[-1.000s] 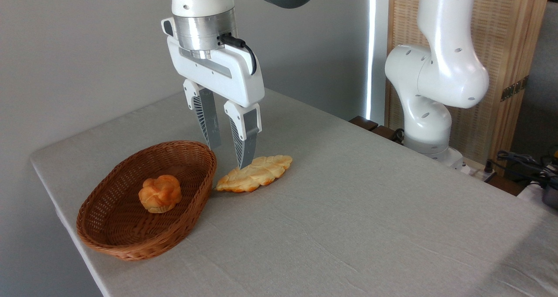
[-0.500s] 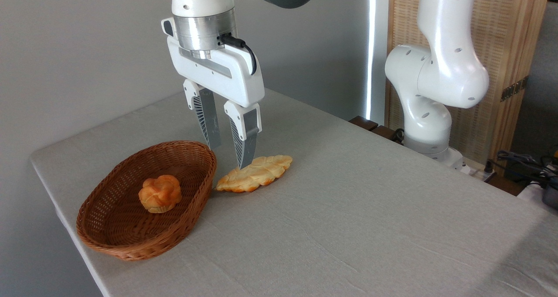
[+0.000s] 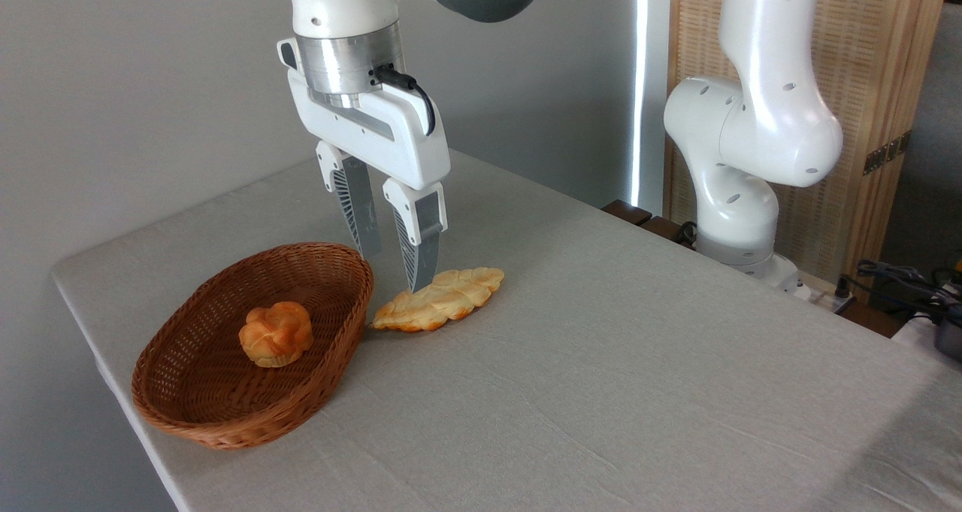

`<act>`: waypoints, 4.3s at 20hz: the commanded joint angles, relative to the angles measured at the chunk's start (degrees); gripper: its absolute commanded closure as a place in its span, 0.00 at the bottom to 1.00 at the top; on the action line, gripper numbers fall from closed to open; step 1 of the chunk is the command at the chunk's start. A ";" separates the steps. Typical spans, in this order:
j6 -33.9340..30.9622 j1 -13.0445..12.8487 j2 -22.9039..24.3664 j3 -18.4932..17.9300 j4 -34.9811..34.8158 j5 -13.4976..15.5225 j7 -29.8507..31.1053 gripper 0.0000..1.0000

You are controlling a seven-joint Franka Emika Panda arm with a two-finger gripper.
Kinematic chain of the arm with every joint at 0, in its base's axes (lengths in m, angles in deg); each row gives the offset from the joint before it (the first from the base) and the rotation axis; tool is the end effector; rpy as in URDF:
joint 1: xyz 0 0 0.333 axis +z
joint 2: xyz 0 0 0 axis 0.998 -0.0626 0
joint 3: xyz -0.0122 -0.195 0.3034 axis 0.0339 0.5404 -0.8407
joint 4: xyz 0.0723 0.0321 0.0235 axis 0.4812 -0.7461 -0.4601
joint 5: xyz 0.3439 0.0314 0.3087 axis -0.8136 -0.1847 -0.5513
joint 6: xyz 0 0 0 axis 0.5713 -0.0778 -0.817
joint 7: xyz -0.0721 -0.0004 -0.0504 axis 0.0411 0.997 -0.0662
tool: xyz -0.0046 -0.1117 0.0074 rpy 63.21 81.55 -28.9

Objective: Put bread into the basket
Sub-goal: 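Rotate the gripper and lower it to grasp the bread slice edge, then lift the bread slice and carry it over the wicker basket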

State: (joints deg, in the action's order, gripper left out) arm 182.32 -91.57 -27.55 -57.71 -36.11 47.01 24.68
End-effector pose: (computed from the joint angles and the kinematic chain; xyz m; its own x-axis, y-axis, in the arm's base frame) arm 0.6001 -0.0630 0.5823 0.7304 -0.6817 0.0430 -0.6827 -0.7306 0.0125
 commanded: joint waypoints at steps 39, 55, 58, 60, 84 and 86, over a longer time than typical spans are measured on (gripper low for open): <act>15.99 -11.89 1.54 -0.40 -21.33 2.33 -7.07 0.00; 14.06 -11.98 1.36 -0.23 -21.15 2.06 -7.33 0.50; 10.03 -11.89 2.59 -0.32 -20.54 1.98 -7.33 0.50; 5.82 -11.80 3.38 -0.75 -18.61 1.98 -7.25 0.49; 33.04 -11.89 -7.60 3.90 -5.77 6.20 37.23 0.00; 32.95 -11.89 -8.39 3.90 -5.77 5.32 37.32 0.00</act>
State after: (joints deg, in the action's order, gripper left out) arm 214.52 -103.31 -34.38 -53.80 -43.02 53.48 60.46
